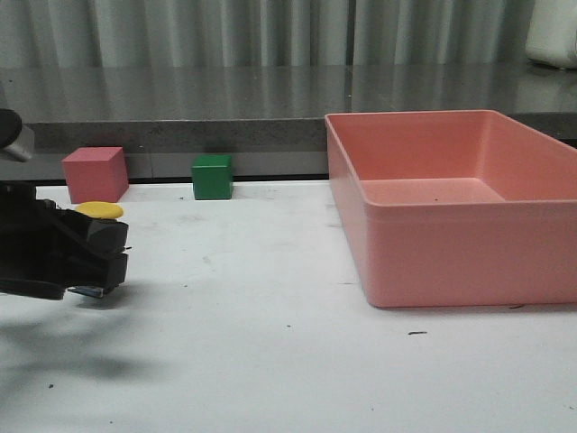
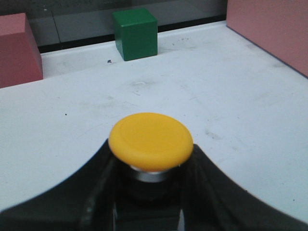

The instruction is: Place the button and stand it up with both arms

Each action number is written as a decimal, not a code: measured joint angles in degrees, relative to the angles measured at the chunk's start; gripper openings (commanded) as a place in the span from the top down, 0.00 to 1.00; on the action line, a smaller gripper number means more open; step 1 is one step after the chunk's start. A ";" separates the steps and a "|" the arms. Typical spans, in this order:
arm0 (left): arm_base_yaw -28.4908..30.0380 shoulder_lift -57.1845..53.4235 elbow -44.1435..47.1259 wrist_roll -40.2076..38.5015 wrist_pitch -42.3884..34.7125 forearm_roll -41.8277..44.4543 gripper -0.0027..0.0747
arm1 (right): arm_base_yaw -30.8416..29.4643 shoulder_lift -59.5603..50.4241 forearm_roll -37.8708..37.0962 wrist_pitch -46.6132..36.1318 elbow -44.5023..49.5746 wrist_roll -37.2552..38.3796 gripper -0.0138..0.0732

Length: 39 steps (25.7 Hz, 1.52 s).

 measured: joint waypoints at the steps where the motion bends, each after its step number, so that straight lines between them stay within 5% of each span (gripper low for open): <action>1: 0.00 0.26 -0.06 0.00 -0.17 -0.08 0.86 | 0.00 0.00 0.00 0.00 0.00 0.00 0.91; 12: 0.00 3.95 -0.44 -0.22 -3.69 -0.28 0.82 | 0.00 0.00 0.00 0.00 0.00 0.00 0.91; 20: 0.00 3.95 -0.44 -0.22 -3.19 -0.51 0.42 | 0.00 0.00 0.00 0.00 0.00 0.00 0.91; 24: 0.00 4.07 -0.44 -0.22 -1.52 -0.65 0.29 | 0.00 0.00 0.00 0.00 0.00 0.00 0.91; 39: 0.00 -10.89 -2.61 -0.22 3.63 -3.18 0.28 | 0.00 0.00 0.00 0.00 0.00 0.00 0.91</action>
